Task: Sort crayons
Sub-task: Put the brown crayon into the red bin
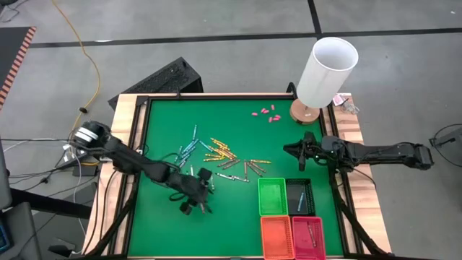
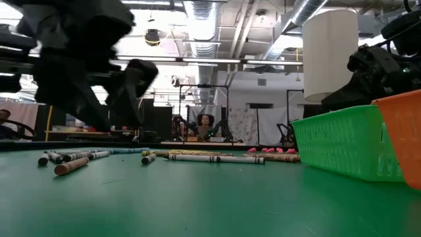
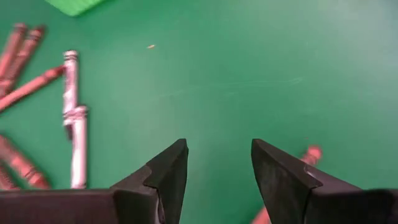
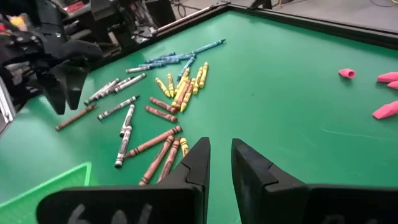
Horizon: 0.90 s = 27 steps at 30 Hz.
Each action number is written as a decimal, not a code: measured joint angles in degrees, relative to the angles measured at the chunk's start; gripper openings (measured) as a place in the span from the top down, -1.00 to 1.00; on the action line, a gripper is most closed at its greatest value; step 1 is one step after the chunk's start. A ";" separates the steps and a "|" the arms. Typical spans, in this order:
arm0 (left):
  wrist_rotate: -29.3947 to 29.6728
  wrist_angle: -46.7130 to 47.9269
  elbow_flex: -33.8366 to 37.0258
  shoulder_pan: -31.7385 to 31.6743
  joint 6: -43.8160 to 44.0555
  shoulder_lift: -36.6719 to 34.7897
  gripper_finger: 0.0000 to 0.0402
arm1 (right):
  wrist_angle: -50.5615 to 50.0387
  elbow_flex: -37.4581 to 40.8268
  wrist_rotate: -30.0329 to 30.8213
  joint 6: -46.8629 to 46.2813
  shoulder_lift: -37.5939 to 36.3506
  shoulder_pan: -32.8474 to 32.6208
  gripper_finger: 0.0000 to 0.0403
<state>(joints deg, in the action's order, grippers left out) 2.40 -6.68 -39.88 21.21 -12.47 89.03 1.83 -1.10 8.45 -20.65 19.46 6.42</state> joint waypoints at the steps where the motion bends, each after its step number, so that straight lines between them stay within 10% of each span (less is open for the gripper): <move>1: -0.26 3.04 -2.73 0.01 -0.05 1.63 0.17 | -0.22 0.00 -0.47 0.32 0.00 0.00 0.66; 13: -2.63 35.68 -19.78 1.83 -2.18 4.91 0.17 | -1.15 -0.08 -2.33 4.11 -0.02 -0.04 0.66; 27: -4.51 32.71 -15.21 1.93 -10.41 4.99 0.17 | -1.41 -0.11 -2.50 3.78 -0.01 -0.02 0.66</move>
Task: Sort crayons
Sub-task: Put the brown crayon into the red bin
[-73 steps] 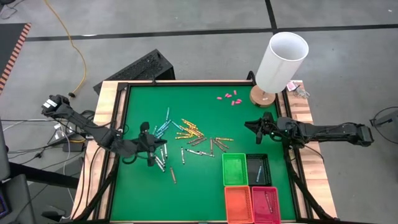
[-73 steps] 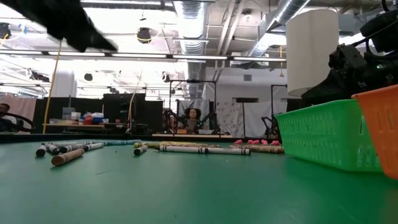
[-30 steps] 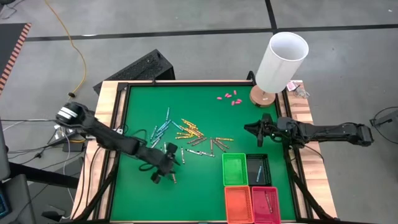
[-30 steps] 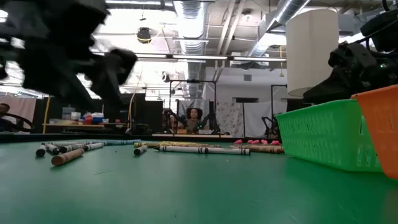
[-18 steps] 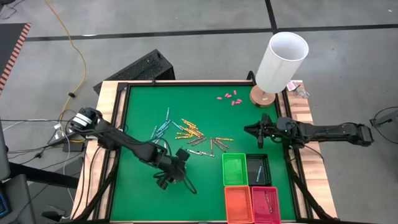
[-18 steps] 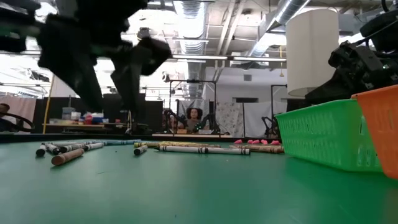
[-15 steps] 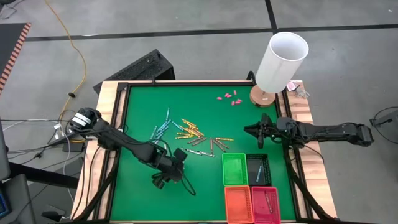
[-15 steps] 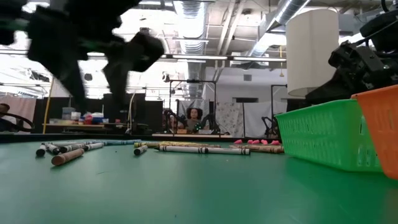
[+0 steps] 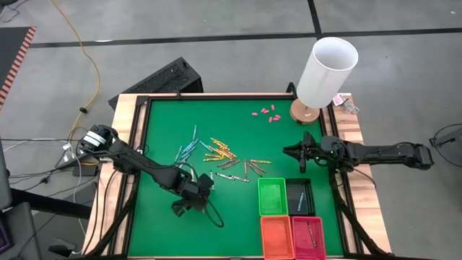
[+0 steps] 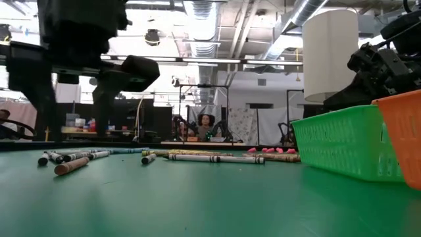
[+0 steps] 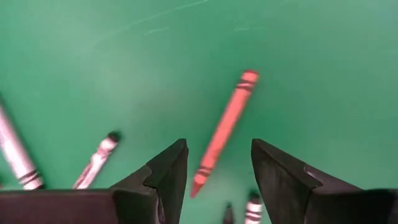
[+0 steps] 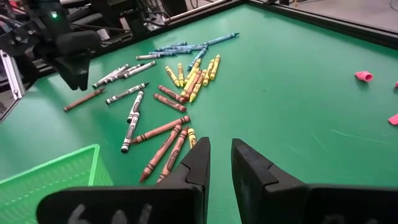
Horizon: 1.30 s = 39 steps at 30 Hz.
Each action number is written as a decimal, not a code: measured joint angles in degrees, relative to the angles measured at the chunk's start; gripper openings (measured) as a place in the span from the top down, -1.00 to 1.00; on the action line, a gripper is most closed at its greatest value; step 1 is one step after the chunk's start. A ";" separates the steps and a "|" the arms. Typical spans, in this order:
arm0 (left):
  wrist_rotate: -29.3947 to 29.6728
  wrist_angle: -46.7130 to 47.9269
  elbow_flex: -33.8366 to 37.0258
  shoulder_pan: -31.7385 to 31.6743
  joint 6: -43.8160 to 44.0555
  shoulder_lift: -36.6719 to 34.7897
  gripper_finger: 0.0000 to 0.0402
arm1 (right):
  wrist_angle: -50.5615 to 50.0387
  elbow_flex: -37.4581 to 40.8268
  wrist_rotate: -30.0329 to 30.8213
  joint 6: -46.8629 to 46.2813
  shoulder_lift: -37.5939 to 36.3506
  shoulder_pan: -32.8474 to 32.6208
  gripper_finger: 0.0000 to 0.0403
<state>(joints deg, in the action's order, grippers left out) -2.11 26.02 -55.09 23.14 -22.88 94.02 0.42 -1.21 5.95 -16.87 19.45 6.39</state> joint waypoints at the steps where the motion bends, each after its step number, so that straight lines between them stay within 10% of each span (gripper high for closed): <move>1: -0.90 0.00 0.00 0.00 -0.52 0.00 0.17 | -0.01 0.00 0.01 -0.02 -0.01 0.00 0.66; 15: -1.69 -2.93 -0.02 -0.66 -5.08 5.10 0.21 | -0.39 0.00 0.01 -0.20 0.05 0.02 0.66; 27: -1.70 -3.70 -0.04 -0.68 -5.86 5.40 0.92 | -0.39 0.02 0.03 -0.17 0.03 0.02 0.66; 39: 7.86 -7.14 -5.98 -1.04 5.62 5.05 0.98 | -0.38 0.02 0.39 0.28 0.05 0.02 0.66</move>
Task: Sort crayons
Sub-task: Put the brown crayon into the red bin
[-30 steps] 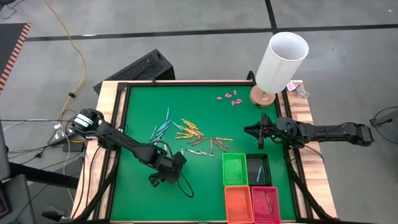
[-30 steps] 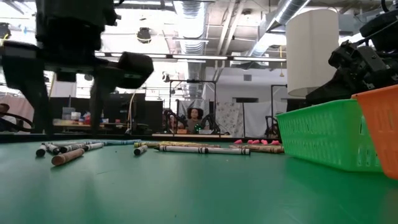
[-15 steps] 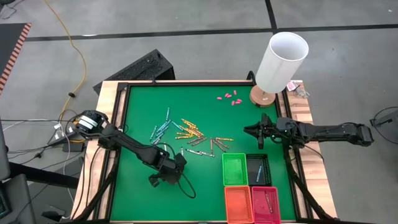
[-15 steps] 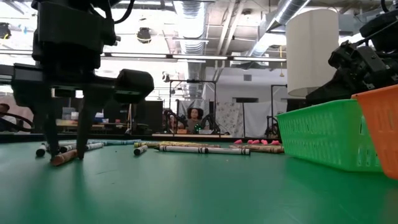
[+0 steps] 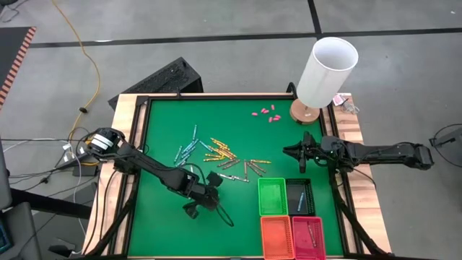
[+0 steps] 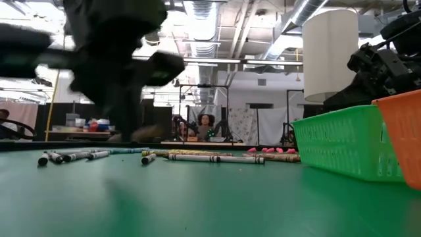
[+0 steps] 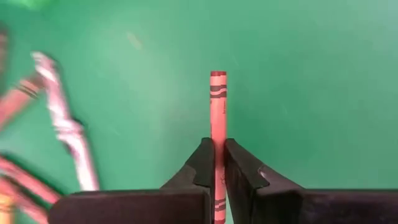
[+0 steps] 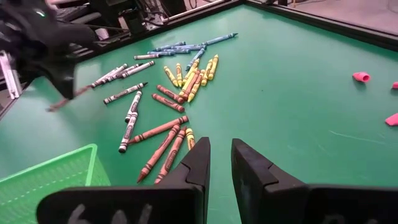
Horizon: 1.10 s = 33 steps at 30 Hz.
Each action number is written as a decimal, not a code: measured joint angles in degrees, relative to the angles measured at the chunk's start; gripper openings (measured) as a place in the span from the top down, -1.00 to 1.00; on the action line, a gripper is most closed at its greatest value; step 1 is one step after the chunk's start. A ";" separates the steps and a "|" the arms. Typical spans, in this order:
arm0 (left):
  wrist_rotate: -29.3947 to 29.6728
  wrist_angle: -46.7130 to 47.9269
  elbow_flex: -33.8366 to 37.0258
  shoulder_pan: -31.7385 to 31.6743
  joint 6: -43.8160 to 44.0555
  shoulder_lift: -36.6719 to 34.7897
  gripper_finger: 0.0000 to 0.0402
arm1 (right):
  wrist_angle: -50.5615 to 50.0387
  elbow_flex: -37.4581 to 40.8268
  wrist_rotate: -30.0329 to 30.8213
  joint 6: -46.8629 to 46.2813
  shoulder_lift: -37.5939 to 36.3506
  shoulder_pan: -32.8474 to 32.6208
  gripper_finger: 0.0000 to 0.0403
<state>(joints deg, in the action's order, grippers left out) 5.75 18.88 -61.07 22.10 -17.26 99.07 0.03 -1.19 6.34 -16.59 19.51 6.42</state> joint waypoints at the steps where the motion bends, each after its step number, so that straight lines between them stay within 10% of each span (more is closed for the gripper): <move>1: 0.97 -0.87 -1.22 -0.01 0.15 0.00 0.98 | 0.00 0.00 0.14 0.02 0.00 0.02 0.66; 14: 2.08 -35.05 -11.80 -5.33 -2.96 3.00 0.99 | 0.58 0.07 1.30 0.10 -0.02 0.11 0.66; 33: -6.31 -46.82 -52.33 -5.18 6.54 38.29 0.99 | 0.28 0.07 2.94 1.96 -0.01 0.14 0.66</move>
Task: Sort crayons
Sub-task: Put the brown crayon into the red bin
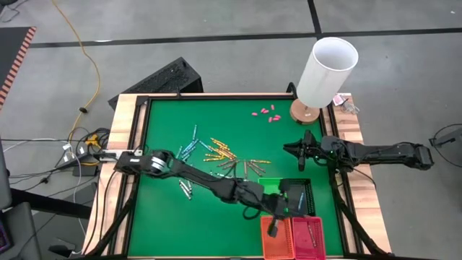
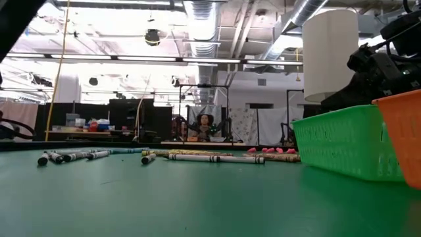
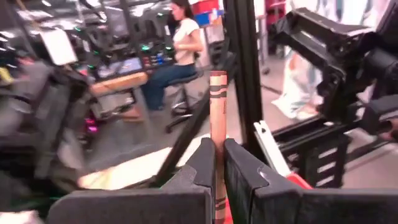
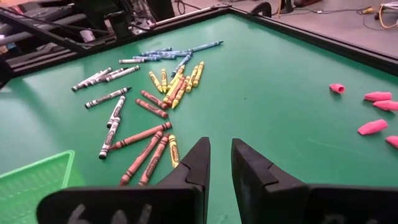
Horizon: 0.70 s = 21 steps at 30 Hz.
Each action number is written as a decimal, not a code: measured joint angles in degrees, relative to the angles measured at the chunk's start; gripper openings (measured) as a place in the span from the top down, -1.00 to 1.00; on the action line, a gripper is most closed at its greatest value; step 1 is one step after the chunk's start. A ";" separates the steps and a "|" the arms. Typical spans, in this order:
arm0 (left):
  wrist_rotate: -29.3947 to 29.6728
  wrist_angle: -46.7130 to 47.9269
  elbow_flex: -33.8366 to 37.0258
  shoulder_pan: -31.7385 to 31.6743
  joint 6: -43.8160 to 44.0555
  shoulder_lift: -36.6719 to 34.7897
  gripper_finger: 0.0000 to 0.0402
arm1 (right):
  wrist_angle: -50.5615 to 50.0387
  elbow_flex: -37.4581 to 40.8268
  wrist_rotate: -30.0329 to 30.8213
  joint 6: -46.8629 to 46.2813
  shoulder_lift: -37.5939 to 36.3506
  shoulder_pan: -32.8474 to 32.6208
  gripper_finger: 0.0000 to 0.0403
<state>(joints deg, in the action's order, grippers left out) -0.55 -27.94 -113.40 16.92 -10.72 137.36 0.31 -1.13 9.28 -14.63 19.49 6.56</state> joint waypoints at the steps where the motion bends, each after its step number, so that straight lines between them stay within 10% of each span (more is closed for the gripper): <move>1: -1.48 -0.11 -1.69 -0.35 1.49 1.92 0.99 | -0.04 0.00 -0.02 0.15 0.01 -0.01 0.66; 11: -10.14 -3.65 -18.60 -0.80 14.61 16.94 0.99 | -0.19 -0.02 -0.09 1.35 0.01 -0.01 0.66; 21: -11.02 3.09 -20.42 -0.03 11.97 17.51 0.99 | -0.23 -0.02 -0.12 1.17 0.01 -0.01 0.66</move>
<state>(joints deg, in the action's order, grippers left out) -11.57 -24.85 -133.82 16.88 1.25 154.87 0.08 -1.15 9.16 -13.45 19.51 6.55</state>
